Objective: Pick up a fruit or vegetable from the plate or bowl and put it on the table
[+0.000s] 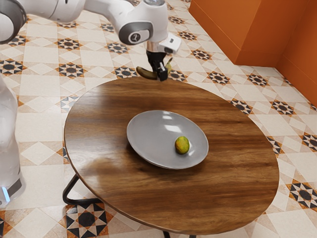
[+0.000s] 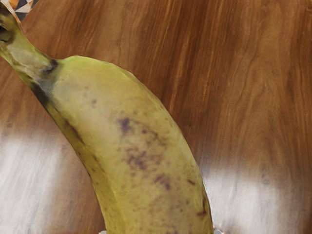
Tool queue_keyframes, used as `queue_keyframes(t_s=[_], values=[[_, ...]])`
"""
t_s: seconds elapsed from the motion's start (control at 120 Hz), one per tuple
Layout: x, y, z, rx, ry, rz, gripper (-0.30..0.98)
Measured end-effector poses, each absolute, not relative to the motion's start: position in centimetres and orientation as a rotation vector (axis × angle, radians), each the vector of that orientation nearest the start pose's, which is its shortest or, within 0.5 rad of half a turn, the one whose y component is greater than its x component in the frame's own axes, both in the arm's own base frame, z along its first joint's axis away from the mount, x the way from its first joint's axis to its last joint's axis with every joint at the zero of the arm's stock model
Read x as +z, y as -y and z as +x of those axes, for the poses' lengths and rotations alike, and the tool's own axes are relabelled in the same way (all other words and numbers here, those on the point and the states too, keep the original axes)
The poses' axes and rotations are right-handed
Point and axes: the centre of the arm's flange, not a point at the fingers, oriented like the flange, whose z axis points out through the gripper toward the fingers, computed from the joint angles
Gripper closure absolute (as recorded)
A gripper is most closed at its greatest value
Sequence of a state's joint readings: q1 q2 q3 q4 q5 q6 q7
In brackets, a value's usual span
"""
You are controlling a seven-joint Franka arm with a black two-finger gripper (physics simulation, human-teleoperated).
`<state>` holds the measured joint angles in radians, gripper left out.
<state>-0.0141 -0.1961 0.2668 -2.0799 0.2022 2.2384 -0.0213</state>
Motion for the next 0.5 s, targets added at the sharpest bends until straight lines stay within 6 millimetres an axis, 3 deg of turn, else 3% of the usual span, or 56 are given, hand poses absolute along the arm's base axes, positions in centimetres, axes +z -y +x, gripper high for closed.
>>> queue_keyframes(t_s=[0.133,0.275,0.333,0.367,0.408,0.467,0.5], values=[[54.9,-15.4,51.0,-0.498,0.270,-2.929,0.21],[54.8,-15.6,51.0,-0.495,0.256,-2.930,0.08],[57.5,-15.2,52.2,-0.607,0.273,-2.914,0.05],[59.1,-13.6,53.4,-0.690,0.337,-2.931,0.04],[60.3,-10.0,55.1,-0.752,0.432,-2.957,0.03],[68.0,-3.2,58.0,-0.867,0.569,-2.973,0.02],[70.8,0.3,58.3,-0.857,0.656,-2.997,0.01]])
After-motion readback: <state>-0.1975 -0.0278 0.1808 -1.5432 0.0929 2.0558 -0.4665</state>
